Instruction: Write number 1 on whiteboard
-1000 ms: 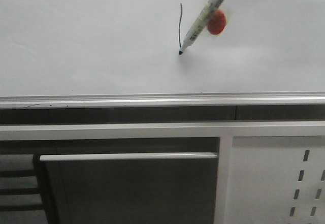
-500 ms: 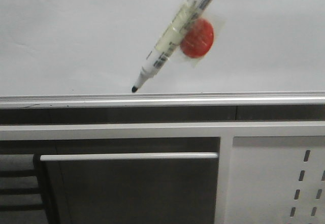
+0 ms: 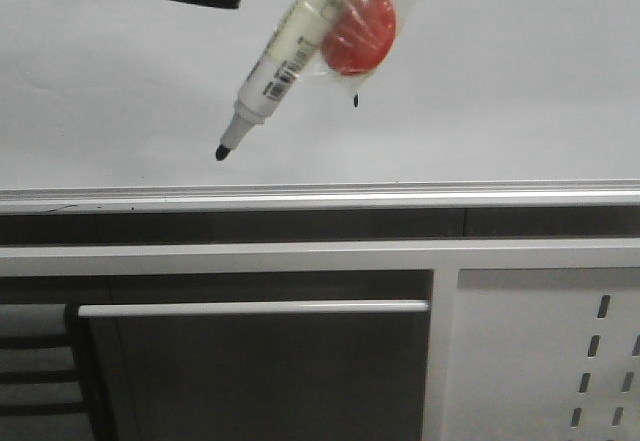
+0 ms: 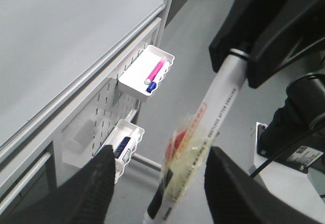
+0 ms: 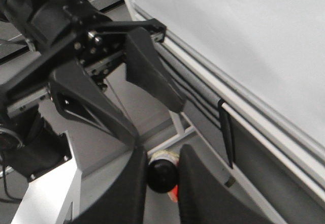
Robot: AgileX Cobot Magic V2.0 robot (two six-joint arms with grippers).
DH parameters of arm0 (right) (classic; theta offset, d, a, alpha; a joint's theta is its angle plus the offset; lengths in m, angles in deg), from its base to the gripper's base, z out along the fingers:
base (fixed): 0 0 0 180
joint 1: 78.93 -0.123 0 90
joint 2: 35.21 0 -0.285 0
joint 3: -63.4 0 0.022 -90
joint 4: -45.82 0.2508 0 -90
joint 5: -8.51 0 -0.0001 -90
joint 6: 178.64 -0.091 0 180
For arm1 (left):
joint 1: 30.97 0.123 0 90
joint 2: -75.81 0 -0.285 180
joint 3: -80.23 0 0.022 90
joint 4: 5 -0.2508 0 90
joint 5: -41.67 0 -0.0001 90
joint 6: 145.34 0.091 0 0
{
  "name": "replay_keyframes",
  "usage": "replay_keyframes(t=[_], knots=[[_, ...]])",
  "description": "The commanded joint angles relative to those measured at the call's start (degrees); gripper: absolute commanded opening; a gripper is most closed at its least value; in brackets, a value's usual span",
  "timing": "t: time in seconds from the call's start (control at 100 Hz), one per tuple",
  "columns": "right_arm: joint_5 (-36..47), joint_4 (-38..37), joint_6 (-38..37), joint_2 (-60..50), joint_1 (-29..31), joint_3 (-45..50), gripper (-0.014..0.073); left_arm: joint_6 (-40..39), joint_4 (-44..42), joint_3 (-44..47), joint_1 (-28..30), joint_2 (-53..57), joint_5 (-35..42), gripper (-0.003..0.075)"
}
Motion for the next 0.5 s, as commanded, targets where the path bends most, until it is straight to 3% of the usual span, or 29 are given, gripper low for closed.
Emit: replay_keyframes(t=[0.0,0.33,0.4,0.49], knots=[[-1.4,2.2,-0.4,0.7,0.1,-3.0,-0.0043,0.7,1.2,-2.7,-2.9,-0.2,2.5,0.0379],[-3.2,2.4,-0.5,2.1,0.1,-5.3,-0.0043,1.6,-0.5,-3.5,-4.7,-2.3,3.2,0.0348],[-3.4,2.6,-0.5,2.1,0.1,-5.3,-0.0043,1.6,-0.8,-3.5,-4.7,-2.3,3.4,0.0277],[-3.4,2.6,-0.5,2.1,0.1,-5.3,-0.0043,1.6,-1.0,-3.5,-4.7,-2.3,4.0,0.0127]])
